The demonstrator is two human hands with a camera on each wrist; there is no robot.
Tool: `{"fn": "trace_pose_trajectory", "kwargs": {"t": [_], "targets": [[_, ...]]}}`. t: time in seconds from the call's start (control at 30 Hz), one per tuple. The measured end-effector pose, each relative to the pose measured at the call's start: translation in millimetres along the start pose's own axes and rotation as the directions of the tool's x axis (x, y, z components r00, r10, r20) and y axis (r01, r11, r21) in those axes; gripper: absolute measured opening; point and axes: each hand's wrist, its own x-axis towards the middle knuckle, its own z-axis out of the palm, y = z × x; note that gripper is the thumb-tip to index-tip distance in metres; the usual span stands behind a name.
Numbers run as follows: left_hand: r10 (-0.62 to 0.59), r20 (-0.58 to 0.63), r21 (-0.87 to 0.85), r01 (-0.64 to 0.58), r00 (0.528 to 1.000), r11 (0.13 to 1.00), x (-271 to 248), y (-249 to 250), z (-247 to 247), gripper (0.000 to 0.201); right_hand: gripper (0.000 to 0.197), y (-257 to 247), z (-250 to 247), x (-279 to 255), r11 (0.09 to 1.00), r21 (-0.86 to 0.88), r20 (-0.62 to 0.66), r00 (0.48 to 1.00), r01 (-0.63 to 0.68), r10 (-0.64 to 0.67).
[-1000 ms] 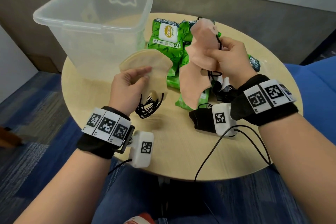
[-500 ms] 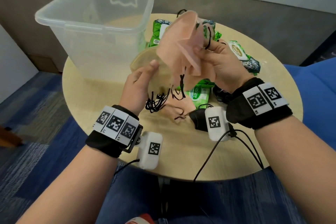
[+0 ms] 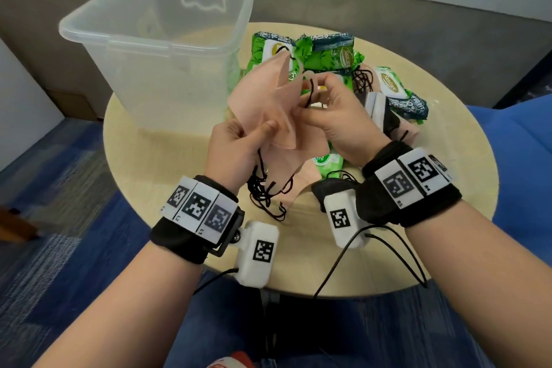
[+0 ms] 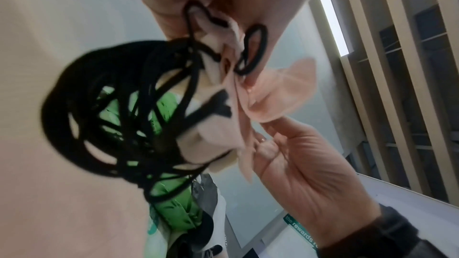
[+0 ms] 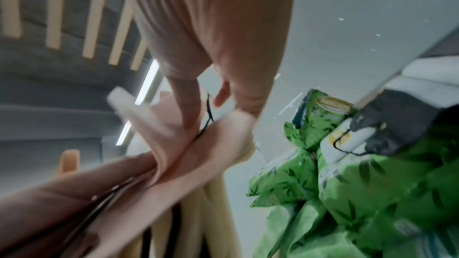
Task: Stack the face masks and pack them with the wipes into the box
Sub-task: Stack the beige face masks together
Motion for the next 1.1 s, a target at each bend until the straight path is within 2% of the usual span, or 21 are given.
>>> {"fn": "trace_pose_trajectory", "kwargs": {"t": [0.07, 0.13, 0.2, 0.3, 0.4, 0.47, 0.53, 0.57, 0.63, 0.73, 0.83, 0.9, 1.0, 1.1], "targets": [[-0.001, -0.034, 0.02, 0.002, 0.999, 1.0, 2.7, -1.7, -3.0, 0.022, 0.042, -3.0, -1.5, -1.1, 0.986, -0.155, -0.202, 0.974, 0.068, -0.099], [-0.003, -0.058, 0.038, 0.005, 0.998, 0.999, 4.2, -1.7, -3.9, 0.026, 0.037, -8.7, -1.8, -4.9, 0.953, -0.238, -0.32, 0.912, 0.186, -0.258], [-0.003, -0.066, 0.049, 0.006, 0.998, 0.999, 4.6, -0.3, -3.5, 0.026, 0.016, -16.2, 3.8, -12.0, 0.936, -0.206, -0.265, 0.905, 0.285, -0.334], [0.007, -0.071, 0.067, -0.002, 0.997, 0.998, 5.1, 1.3, -2.5, 0.027, 0.037, -19.4, 8.5, -19.0, 0.951, -0.227, -0.15, 0.957, 0.212, -0.249], [0.015, -0.067, 0.071, -0.01, 0.998, 0.997, 4.9, 3.2, -5.8, 0.023, 0.038, -13.7, 5.3, -17.1, 0.93, -0.349, -0.144, 0.974, 0.113, -0.173], [0.022, -0.063, 0.117, -0.015, 0.998, 0.993, 4.0, 4.5, -8.7, 0.015, 0.04, -9.3, 2.5, -14.0, 0.876, -0.474, -0.199, 0.959, 0.085, -0.201], [0.034, -0.054, 0.173, -0.024, 0.998, 0.985, 3.9, 3.6, -10.0, 0.009, 0.041, -10.6, 1.7, -10.1, 0.83, -0.544, -0.254, 0.918, 0.126, -0.306], [0.039, -0.045, 0.203, -0.029, 0.998, 0.979, 3.6, 2.9, -9.8, 0.015, 0.044, -14.7, 3.3, -9.0, 0.819, -0.551, -0.257, 0.902, 0.159, -0.348], [0.035, -0.007, 0.238, -0.033, 0.999, 0.971, 3.3, 0.6, -8.1, 0.028, 0.055, -24.3, 7.9, -5.8, 0.832, -0.523, -0.23, 0.909, 0.186, -0.348], [0.018, 0.034, 0.245, -0.026, 0.999, 0.969, 2.0, -0.1, -5.7, 0.016, 0.054, -32.6, 13.8, 0.9, 0.847, -0.517, -0.171, 0.956, 0.121, -0.241], [-0.01, 0.056, 0.199, -0.001, 0.998, 0.98, 1.5, 0.6, -8.2, 0.006, 0.057, -30.4, 15.6, 4.8, 0.852, -0.514, -0.151, 0.969, 0.094, -0.198], [-0.017, 0.064, 0.144, 0.008, 0.998, 0.99, -0.3, 3.8, -9.5, 0.002, 0.048, -28.4, 15.9, 3.7, 0.876, -0.478, -0.167, 0.972, 0.066, -0.164], [-0.01, 0.061, 0.073, 0.006, 0.998, 0.997, -2.4, 8.3, -10.2, 0.009, 0.026, -25.6, 14.3, -0.7, 0.944, -0.328, -0.115, 0.989, 0.047, -0.089], [-0.067, 0.051, -0.026, 0.068, 0.996, 0.997, 2.1, 10.1, -15.2, 0.044, 0.021, -25.6, 8.7, -4.6, 0.99, -0.14, -0.001, 1.0, 0.014, -0.014]]}}
